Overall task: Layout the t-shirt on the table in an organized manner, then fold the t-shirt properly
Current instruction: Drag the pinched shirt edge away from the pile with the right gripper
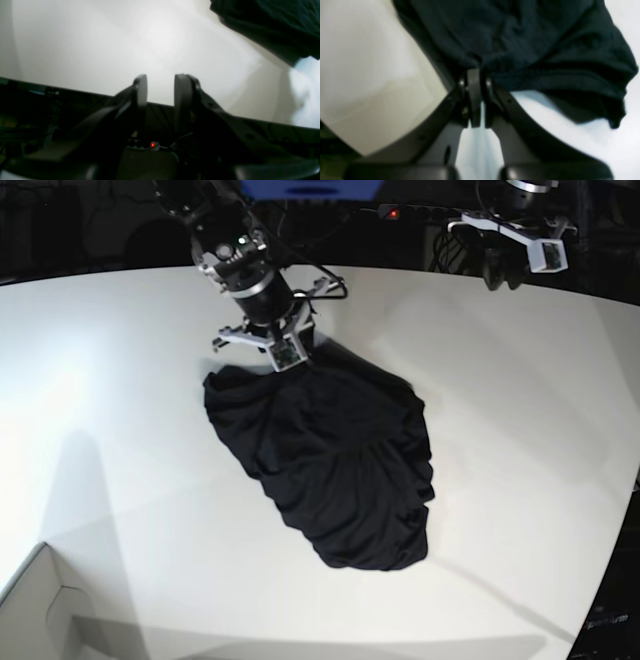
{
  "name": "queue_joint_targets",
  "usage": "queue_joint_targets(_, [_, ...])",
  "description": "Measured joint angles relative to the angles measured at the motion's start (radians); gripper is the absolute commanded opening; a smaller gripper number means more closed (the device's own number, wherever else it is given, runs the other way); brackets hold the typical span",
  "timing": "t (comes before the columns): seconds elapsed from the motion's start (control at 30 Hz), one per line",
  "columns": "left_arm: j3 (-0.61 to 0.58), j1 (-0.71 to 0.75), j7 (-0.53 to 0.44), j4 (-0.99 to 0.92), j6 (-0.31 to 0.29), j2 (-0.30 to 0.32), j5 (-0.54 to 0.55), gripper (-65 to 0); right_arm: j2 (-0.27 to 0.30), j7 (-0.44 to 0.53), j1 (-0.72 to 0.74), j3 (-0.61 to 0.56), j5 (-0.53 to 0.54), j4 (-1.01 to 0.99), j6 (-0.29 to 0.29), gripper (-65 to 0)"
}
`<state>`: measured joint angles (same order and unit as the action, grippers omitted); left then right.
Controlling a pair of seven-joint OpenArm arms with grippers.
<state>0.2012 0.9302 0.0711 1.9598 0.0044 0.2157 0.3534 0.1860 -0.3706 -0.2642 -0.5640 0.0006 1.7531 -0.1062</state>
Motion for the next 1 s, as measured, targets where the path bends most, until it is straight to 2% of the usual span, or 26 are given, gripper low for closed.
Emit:
queue_joint_targets(0.2, [0.0,0.0,0.0,0.0,0.0,0.0,0.0,-46.9,0.074,0.0,0.002,0.021,0.004,0.189,0.0,-65.0])
queue_joint_targets(0.37, [0.0,-0.001,0.0,0.0,0.0,0.002,0.0,-46.9,0.071,-0.002,0.019,0.205,0.003,0.257,0.001,-65.0])
queue_joint_targets(0.5, [0.0,0.0,0.0,0.0,0.0,0.0,0.0,-46.9,0.072,0.001,0.108,0.284,0.004,0.256,0.003,-65.0])
queue_joint_targets(0.67, [0.001,0.0,0.0,0.0,0.0,0.002,-0.001,-46.9,0.11,-0.01,0.153,0.421,0.007,0.256,0.008,-65.0])
queue_joint_targets(0.87, [0.001,-0.001,0.0,0.002,-0.001,0.0,0.0,-46.9,0.11,-0.003,0.193,0.631,0.004,0.245,0.004,-65.0])
queue_joint_targets(1.0, [0.0,-0.031,0.0,0.032,-0.003,-0.001,0.001,-46.6,0.048,-0.014,0.18,0.713,0.016,0.235,0.014,-65.0])
